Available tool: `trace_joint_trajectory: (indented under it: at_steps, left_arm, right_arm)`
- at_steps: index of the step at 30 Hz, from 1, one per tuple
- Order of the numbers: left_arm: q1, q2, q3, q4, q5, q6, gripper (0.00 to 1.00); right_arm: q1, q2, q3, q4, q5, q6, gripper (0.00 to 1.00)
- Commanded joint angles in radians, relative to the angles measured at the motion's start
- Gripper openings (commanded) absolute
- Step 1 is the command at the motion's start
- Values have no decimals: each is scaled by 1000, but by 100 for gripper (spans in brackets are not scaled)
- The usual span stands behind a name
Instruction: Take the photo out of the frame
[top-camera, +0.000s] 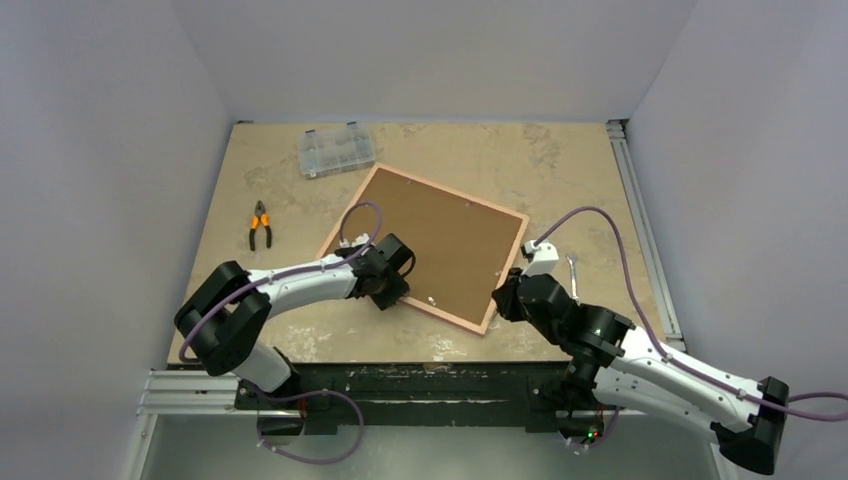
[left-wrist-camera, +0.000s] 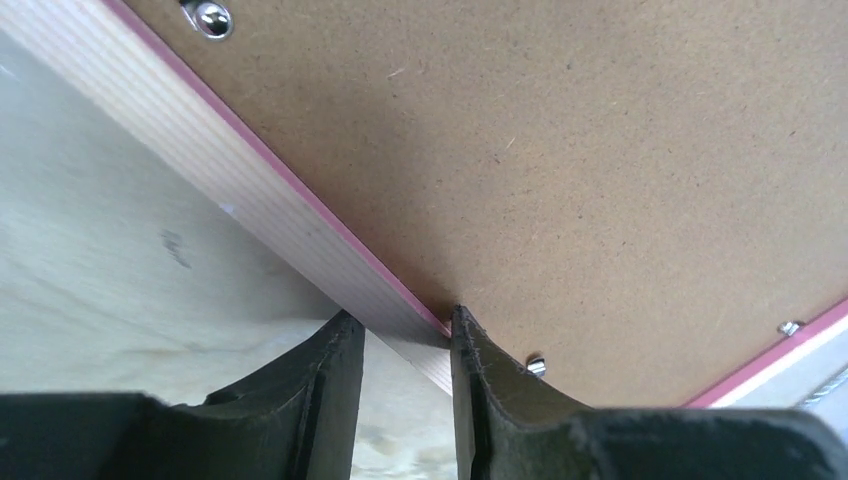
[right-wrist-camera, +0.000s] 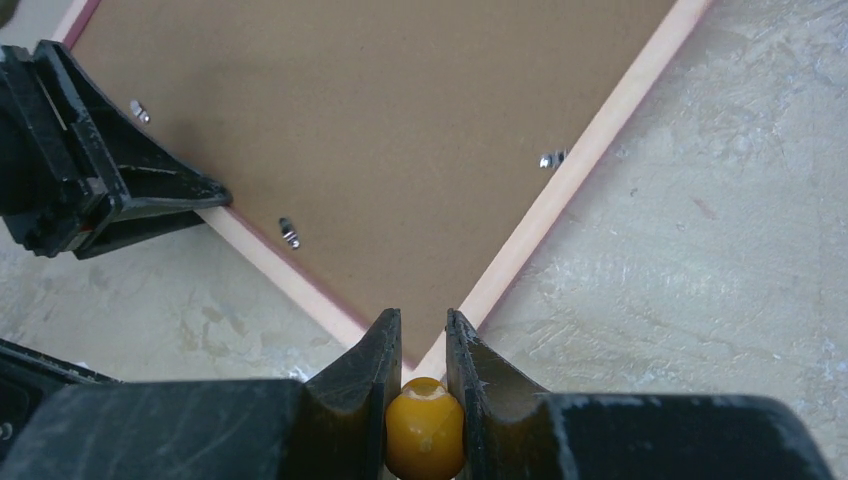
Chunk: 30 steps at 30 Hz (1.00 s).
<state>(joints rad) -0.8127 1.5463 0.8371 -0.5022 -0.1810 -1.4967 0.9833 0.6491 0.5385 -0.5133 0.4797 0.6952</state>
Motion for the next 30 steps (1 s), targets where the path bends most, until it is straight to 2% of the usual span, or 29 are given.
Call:
trace_joint_trajectory:
  at_steps: [1, 7, 11, 14, 19, 25, 27, 30]
  left_arm:
    - [-4, -34, -71, -98, -146, 396, 0]
    - [17, -63, -50, -108, -143, 622, 0]
    - [79, -50, -9, -167, -126, 728, 0]
    - [175, -45, -1, -201, -106, 769, 0]
    - [318, -111, -60, -135, 49, 794, 0]
    - [344, -248, -123, -137, 63, 768, 0]
    - [353, -287, -136, -158, 57, 742, 9]
    - [359, -336, -159, -161, 87, 719, 28]
  right_arm:
    - [6, 41, 17, 58, 4, -9, 0]
    - [5, 94, 23, 83, -5, -14, 0]
    - [5, 111, 20, 92, -6, -21, 0]
    - [5, 129, 27, 97, -9, -24, 0]
    - [5, 164, 41, 129, -35, -35, 0]
    - [6, 233, 66, 192, -76, -68, 0]
    - [6, 271, 88, 214, -100, -89, 0]
    - [14, 338, 130, 246, -138, -112, 0]
